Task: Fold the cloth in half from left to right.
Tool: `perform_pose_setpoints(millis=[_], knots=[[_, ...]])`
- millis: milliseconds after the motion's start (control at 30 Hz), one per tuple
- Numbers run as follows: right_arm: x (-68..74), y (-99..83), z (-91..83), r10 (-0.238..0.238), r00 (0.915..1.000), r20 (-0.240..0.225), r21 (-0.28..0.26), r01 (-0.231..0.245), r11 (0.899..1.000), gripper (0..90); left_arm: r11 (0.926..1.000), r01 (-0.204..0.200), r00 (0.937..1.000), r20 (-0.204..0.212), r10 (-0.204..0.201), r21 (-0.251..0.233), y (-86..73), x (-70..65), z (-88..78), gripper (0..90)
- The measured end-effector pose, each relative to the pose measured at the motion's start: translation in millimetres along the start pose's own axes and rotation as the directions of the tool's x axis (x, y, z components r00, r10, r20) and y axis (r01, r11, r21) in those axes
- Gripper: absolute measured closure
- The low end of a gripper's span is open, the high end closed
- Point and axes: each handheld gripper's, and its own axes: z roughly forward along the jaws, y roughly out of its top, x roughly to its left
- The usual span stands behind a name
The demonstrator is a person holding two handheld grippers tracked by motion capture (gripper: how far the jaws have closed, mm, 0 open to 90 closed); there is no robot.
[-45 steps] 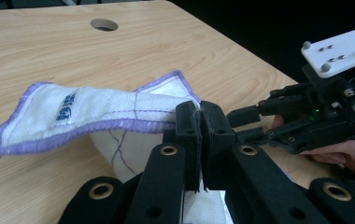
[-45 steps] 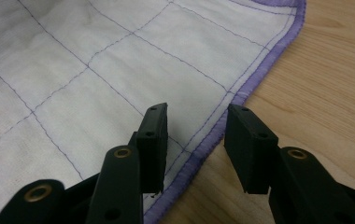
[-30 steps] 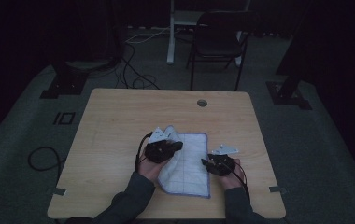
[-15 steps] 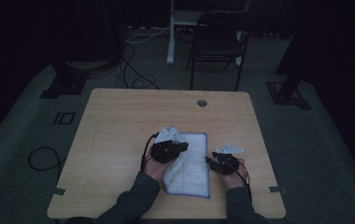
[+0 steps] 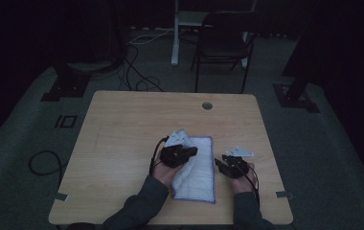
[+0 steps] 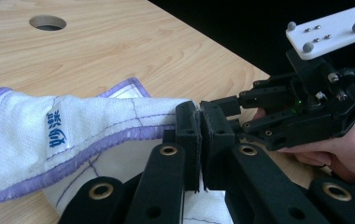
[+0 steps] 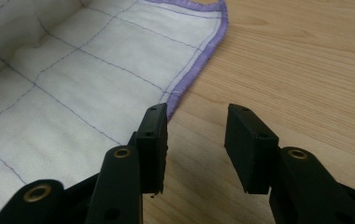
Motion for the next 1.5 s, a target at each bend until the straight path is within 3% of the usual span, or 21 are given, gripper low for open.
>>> perform_pose_setpoints(millis=[500,1500], knots=[[-3.8,-0.8,-1.1,0.025,0.9996,0.013,-0.003,-0.025,1.000,59.4,1.0000,0.003,0.9998,0.018,-0.004,0.005,0.9,-3.7,14.6,87.7],[-7.2,-1.8,-2.7,0.046,0.9988,0.018,-0.011,-0.046,0.999,58.8,0.9973,-0.010,0.9990,0.044,0.007,0.073,-5.1,-12.6,48.5,87.7]])
